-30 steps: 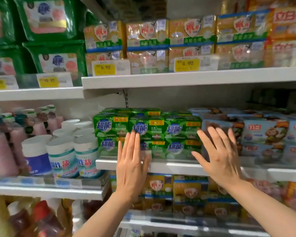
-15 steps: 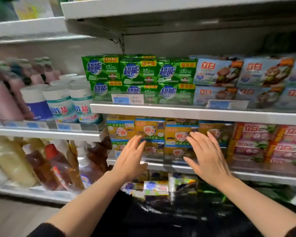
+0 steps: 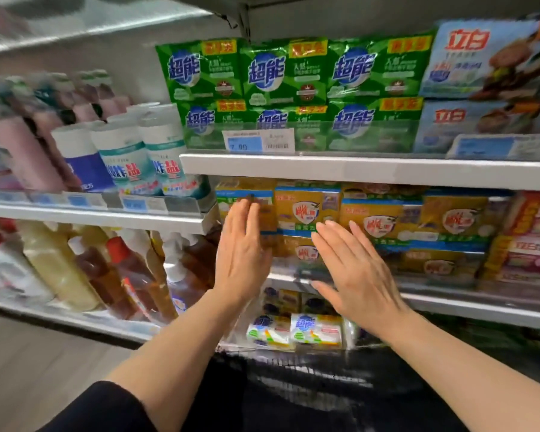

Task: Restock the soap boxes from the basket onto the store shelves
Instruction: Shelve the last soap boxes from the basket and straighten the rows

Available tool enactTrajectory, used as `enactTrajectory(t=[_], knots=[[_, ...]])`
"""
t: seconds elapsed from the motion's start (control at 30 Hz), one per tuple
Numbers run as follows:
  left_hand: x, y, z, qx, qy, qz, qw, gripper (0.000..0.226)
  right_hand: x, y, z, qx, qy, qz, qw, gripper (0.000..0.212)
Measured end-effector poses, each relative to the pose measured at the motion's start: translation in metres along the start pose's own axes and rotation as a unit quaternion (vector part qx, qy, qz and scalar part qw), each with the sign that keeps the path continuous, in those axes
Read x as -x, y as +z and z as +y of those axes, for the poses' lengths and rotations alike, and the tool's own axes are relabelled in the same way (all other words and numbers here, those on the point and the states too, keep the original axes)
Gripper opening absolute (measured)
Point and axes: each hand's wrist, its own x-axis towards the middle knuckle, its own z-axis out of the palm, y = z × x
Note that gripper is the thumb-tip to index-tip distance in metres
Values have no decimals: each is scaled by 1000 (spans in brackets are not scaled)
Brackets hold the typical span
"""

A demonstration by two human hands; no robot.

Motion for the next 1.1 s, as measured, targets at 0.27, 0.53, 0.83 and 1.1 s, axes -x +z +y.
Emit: enactTrajectory(t=[0.27, 0.53, 0.83, 1.1], knots=[[-16, 3, -50, -24, -80, 15, 996, 90, -19, 12, -14, -1, 1, 29, 1000, 89], [-26, 7, -58, 20, -57, 61, 996, 91, -40, 16, -9, 77, 56, 23, 995, 68], [-14, 3, -52, 35, -55, 101, 993, 98, -49, 18, -13, 106, 91, 41, 989, 58], [-2, -9, -54, 38, 1, 63, 997, 92, -49, 12, -13, 79, 90, 44, 992, 56]])
